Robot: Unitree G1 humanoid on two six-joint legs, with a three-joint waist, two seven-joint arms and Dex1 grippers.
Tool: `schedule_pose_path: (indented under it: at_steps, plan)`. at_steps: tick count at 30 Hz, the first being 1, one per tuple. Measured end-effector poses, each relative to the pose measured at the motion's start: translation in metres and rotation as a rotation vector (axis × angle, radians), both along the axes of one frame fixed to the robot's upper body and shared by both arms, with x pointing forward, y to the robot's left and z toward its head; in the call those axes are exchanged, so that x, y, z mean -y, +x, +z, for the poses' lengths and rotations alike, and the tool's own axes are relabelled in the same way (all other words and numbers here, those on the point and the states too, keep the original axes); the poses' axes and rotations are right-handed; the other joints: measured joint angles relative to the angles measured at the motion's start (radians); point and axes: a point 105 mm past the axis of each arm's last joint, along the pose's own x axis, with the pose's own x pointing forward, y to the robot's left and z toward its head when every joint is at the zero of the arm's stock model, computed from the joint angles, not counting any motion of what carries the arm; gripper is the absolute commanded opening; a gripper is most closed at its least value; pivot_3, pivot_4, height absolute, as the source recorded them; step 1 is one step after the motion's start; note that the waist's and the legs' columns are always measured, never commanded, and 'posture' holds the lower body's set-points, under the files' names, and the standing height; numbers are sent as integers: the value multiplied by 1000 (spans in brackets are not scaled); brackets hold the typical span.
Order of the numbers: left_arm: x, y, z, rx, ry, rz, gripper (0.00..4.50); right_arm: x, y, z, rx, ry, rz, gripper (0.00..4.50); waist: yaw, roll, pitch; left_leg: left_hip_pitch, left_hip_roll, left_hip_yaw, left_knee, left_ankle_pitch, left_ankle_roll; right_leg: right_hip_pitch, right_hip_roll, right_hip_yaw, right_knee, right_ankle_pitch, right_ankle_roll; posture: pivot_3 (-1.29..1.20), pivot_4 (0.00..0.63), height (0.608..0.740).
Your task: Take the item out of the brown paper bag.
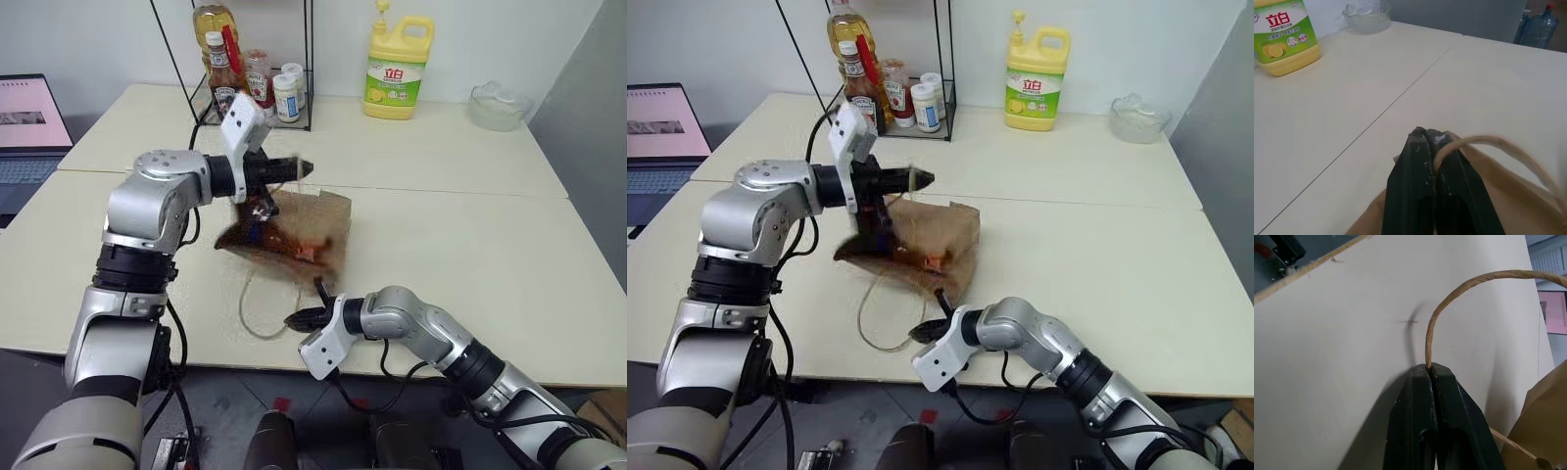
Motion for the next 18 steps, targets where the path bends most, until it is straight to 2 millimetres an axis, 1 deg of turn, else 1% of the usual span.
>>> schedule_pose_path:
  at_steps: [2, 3, 9, 13, 17, 18]
  plan:
    - [1, -1, 13, 34, -14, -3, 0, 0, 0, 0, 0, -1, 0, 21, 0, 0, 0, 0, 0, 0, 0, 0, 0, 0, 0, 0, 0, 0, 0, 0, 150, 740]
    - [0, -1, 16, 41, -18, -3, 0, 0, 0, 0, -1, -1, 1, 21, 0, 0, 0, 0, 0, 0, 0, 0, 0, 0, 0, 0, 0, 0, 0, 0, 150, 740]
    - [0, -2, 15, 38, -18, -8, 0, 1, 0, 0, 5, -7, 9, 21, 0, 0, 0, 0, 0, 0, 0, 0, 0, 1, 0, 0, 0, 0, 0, 0, 150, 740]
    - [-1, -5, 17, 0, -44, -35, 0, 5, 4, 2, 0, 5, 8, 21, 1, 0, 0, 0, 0, 0, 0, 0, 0, 1, 0, 0, -1, 0, 0, 0, 150, 740]
    - [-4, -15, 23, -67, -99, -92, 0, 14, 9, 4, -27, 19, -14, 21, 1, 0, 0, 0, -1, 0, 0, 0, 0, 1, -1, 0, -1, 0, 0, 0, 150, 740]
    - [-6, -18, 24, -82, -103, -105, 0, 18, 13, 5, -30, 21, -28, 412, 1, 0, 0, 0, -1, 0, 0, 0, 0, 1, -1, 0, -1, 0, 0, 0, 150, 740]
